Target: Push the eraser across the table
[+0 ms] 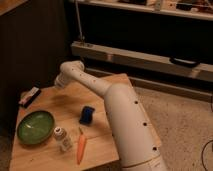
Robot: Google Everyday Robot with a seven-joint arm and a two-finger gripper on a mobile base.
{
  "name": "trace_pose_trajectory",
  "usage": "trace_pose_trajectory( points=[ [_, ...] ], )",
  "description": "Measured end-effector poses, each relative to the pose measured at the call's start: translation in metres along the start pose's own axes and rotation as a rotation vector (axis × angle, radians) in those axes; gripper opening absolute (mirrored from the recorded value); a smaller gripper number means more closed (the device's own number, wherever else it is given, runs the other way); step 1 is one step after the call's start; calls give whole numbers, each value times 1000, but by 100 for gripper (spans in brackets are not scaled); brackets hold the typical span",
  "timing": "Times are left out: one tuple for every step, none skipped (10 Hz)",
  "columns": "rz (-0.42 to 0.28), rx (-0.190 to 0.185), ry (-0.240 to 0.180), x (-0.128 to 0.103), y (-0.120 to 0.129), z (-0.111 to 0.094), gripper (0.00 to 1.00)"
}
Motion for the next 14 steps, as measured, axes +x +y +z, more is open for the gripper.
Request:
trace_pose_trajectory(
  points=[
    [0, 0, 0, 0, 0, 0, 80],
    [0, 0, 0, 0, 0, 0, 80],
    [2, 1, -1, -2, 0, 1, 80],
    [1, 1, -1, -1, 0, 1, 80],
    [1, 1, -1, -2, 0, 1, 80],
    [1, 1, -1, -1, 0, 1, 80],
    [1, 1, -2, -2, 0, 1, 80],
    [1, 1, -1, -2, 0, 1, 80],
    [1, 1, -1, -2, 0, 1, 80],
    [1, 1, -1, -2, 0, 1, 80],
    [1, 1, -1, -2, 0, 1, 80],
    [1, 1, -1, -2, 0, 1, 80],
    [1, 1, -1, -2, 0, 1, 80],
    [1, 1, -1, -2, 0, 1, 80]
  ],
)
